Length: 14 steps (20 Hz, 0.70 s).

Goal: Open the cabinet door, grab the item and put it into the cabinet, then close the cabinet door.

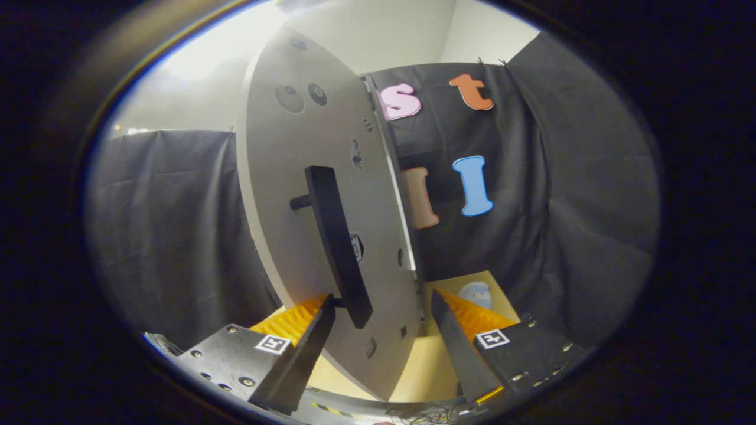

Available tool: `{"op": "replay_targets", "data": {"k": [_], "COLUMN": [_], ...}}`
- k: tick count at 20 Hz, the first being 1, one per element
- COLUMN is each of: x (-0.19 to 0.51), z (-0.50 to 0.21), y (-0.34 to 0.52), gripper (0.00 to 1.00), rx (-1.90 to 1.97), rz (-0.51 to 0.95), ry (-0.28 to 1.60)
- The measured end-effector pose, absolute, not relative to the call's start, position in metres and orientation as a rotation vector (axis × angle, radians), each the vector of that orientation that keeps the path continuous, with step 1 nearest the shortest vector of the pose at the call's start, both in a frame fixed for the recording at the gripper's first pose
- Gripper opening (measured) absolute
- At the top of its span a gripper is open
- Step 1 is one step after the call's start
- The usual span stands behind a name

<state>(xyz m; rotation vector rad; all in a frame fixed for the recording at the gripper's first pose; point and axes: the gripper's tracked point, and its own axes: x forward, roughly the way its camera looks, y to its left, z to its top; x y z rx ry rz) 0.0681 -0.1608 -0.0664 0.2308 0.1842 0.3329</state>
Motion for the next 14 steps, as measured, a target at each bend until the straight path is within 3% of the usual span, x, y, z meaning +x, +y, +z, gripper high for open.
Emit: {"op": "replay_targets", "data": {"k": [14], "x": [0.093], "z": [-0.065], "y": [-0.033], "gripper": [1.00], "rx": [0.181], "rz": [0.373], "ry": [0.192]}}
